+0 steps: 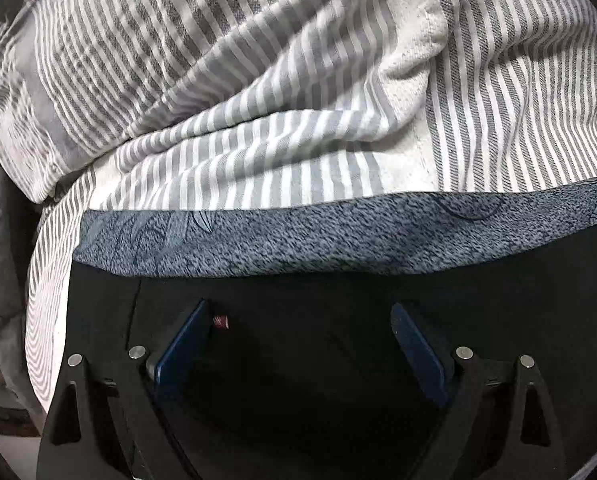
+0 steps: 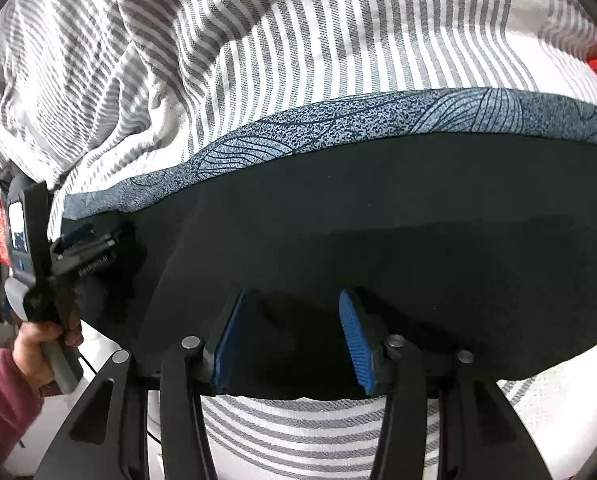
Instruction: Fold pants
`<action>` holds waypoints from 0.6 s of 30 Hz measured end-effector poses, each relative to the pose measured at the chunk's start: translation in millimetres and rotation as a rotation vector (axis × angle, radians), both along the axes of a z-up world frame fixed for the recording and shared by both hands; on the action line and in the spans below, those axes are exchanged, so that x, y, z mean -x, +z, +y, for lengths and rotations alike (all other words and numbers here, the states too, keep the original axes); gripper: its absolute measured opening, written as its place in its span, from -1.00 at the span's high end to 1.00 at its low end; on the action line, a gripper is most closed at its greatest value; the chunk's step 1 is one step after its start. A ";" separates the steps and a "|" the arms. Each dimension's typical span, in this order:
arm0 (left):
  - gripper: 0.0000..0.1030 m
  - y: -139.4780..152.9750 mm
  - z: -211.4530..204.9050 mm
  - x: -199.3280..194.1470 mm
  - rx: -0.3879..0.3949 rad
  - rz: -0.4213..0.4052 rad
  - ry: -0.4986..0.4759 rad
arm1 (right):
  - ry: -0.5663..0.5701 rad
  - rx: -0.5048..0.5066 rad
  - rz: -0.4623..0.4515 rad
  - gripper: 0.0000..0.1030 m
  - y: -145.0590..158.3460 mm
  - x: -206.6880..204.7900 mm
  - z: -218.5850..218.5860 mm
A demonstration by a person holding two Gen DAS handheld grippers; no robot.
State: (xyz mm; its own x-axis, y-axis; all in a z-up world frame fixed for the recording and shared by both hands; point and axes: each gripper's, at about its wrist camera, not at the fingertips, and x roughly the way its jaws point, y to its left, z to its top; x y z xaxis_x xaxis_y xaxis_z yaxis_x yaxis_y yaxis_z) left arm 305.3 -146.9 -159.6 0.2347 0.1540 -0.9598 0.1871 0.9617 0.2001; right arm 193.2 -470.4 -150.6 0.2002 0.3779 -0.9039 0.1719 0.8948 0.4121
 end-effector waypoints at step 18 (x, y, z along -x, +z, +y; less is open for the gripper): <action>-0.79 75.7 -91.7 24.4 0.192 0.051 0.006 | -0.172 -0.126 0.063 -0.38 28.1 52.2 -53.4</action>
